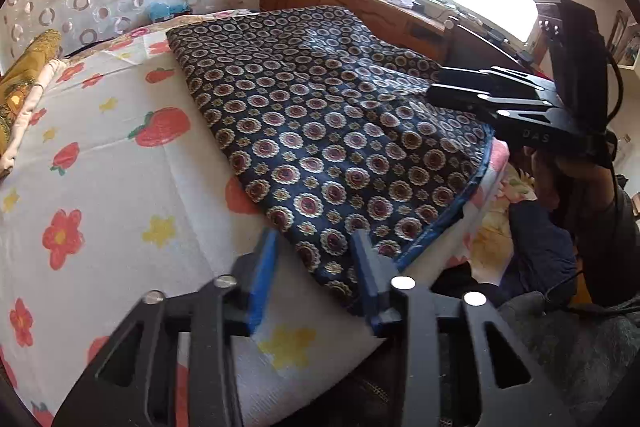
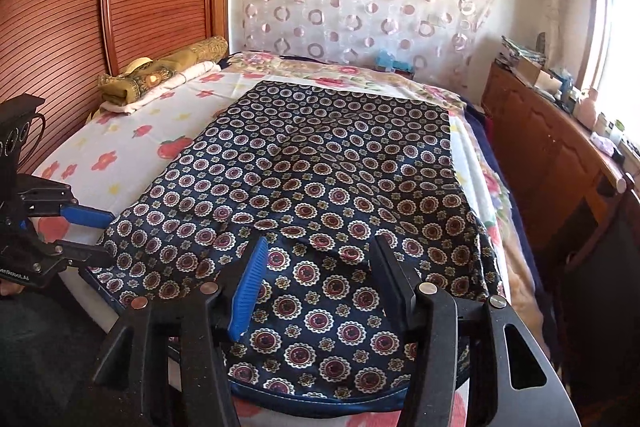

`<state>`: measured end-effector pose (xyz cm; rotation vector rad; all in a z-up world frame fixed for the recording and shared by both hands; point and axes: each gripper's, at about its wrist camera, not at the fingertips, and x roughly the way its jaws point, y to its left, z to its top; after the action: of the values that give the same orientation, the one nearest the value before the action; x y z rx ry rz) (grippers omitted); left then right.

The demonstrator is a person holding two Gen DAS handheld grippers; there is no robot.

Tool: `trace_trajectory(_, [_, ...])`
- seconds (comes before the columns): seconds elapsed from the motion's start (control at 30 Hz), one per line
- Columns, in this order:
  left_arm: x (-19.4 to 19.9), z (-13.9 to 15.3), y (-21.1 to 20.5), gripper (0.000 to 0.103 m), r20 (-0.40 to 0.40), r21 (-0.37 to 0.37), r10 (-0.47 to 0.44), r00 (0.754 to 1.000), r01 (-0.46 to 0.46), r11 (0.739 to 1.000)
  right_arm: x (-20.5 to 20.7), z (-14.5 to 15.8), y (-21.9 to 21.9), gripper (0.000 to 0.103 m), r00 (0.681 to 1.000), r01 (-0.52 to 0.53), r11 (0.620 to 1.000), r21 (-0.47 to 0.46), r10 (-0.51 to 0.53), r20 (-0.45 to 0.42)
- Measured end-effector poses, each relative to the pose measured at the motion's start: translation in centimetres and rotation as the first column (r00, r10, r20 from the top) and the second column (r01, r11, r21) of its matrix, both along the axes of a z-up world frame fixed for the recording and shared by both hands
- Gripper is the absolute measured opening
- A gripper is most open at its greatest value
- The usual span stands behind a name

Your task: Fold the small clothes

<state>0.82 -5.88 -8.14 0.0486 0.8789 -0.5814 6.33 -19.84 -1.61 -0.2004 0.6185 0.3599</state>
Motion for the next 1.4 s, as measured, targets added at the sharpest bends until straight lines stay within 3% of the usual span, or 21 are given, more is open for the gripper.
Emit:
trace_trajectory(0.03, [0.0, 0.0, -0.1, 0.024, -0.006, -0.009, -0.013, 1.000, 0.013, 1.000, 0.2, -0.1, -0.1, 0.055, 1.000, -0.001, 1.000, 0.004, 0.001, -0.002])
trace_trajectory(0.1, [0.0, 0.1, -0.2, 0.007, -0.010, -0.023, -0.032, 0.999, 0.032, 0.999, 0.1, 0.0, -0.3, 0.055, 1.000, -0.004, 1.000, 0.011, 0.005, -0.006])
trace_trajectory(0.17, [0.0, 0.8, -0.2, 0.005, 0.014, -0.040, -0.035, 0.999, 0.036, 0.999, 0.3, -0.2, -0.4, 0.056, 1.000, -0.010, 1.000, 0.013, 0.010, -0.008])
trace_trajectory(0.37, [1.4, 4.8, 0.2, 0.003, 0.104, -0.107, -0.009, 0.995, 0.020, 0.994, -1.0, 0.6, -0.4, 0.063, 0.999, -0.048, 0.998, 0.030, 0.048, -0.007])
trace_trajectory(0.6, [4.7, 7.9, -0.5, 0.003, 0.178, -0.118, 0.017, 0.984, 0.004, 0.993, -3.1, 2.7, 1.1, 0.066, 0.992, -0.128, 0.990, 0.052, 0.127, 0.023])
trace_trajectory(0.9, [6.8, 7.3, 0.2, 0.002, 0.161, -0.132, 0.063, 0.985, -0.042, 0.990, -2.6, 1.2, 0.7, 0.067, 0.989, -0.144, 0.989, 0.017, 0.144, -0.037])
trace_trajectory(1.17, [7.3, 6.7, 1.0, 0.003, 0.151, -0.137, 0.093, 0.984, -0.073, 0.988, -0.4, -1.0, -1.5, 0.067, 0.994, -0.049, 0.997, -0.065, 0.042, -0.099])
trace_trajectory(1.37, [7.4, 6.7, 1.5, 0.003, 0.150, -0.139, 0.111, 0.982, -0.090, 0.986, 0.8, -0.9, -3.4, 0.067, 0.996, 0.021, 0.998, -0.055, -0.026, -0.083])
trace_trajectory(1.4, [7.5, 6.7, 1.6, 0.003, 0.151, -0.139, 0.114, 0.982, -0.093, 0.986, 0.9, -0.9, -3.7, 0.061, 0.997, 0.028, 0.998, -0.050, -0.031, -0.074])
